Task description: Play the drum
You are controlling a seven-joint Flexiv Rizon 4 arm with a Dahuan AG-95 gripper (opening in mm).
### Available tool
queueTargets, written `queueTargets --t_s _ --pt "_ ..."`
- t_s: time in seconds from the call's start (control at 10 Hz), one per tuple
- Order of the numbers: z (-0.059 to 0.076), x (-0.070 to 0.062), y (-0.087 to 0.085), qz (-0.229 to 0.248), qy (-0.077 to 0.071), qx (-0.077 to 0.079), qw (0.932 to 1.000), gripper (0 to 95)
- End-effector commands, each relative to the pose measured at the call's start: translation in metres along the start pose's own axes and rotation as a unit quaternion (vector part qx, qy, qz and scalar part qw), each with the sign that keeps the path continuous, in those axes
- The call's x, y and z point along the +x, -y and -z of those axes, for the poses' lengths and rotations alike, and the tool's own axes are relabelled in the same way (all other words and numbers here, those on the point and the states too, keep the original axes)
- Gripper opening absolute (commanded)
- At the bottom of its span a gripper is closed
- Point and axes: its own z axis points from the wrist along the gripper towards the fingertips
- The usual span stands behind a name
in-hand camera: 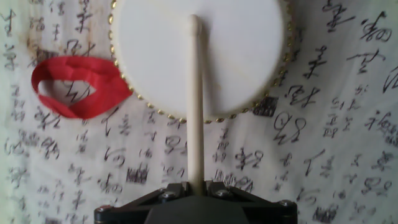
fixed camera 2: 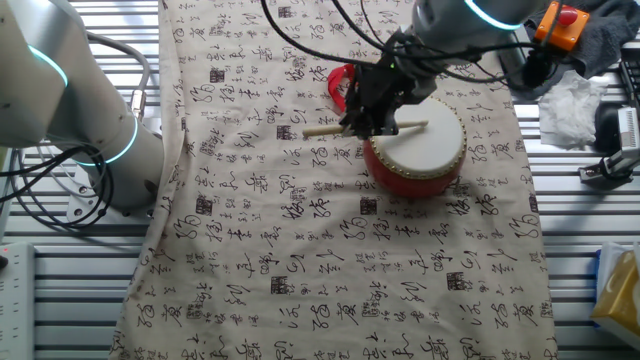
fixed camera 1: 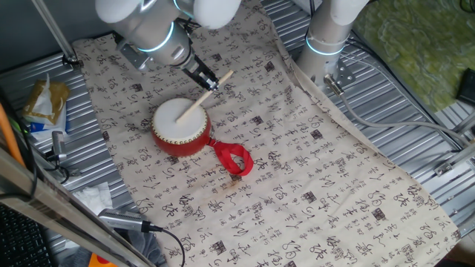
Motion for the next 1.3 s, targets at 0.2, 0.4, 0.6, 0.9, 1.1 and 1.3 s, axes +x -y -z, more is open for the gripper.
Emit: queueTargets --t_s 0.2,0.4,0.6,0.9,1.1,1.3 --pt "0.0008 0.0004 0.0002 -0.002 0.084 0.010 0.9964 0.0" --pt "0.0019 0.0008 -0.0005 -0.005 0.111 0.015 0.9937 0.0" --pt "0.0025 0.0010 -0.0009 -0.006 0.119 0.016 0.9928 0.0" --pt "0.0025 0.0009 -0.0009 -0.008 0.119 0.016 0.9928 0.0" --pt "0.0010 -0.0015 -0.0001 -0.007 0.114 0.016 0.9933 0.0" --pt "-0.0018 -0.0054 0.0018 -0.005 0.109 0.014 0.9939 0.0"
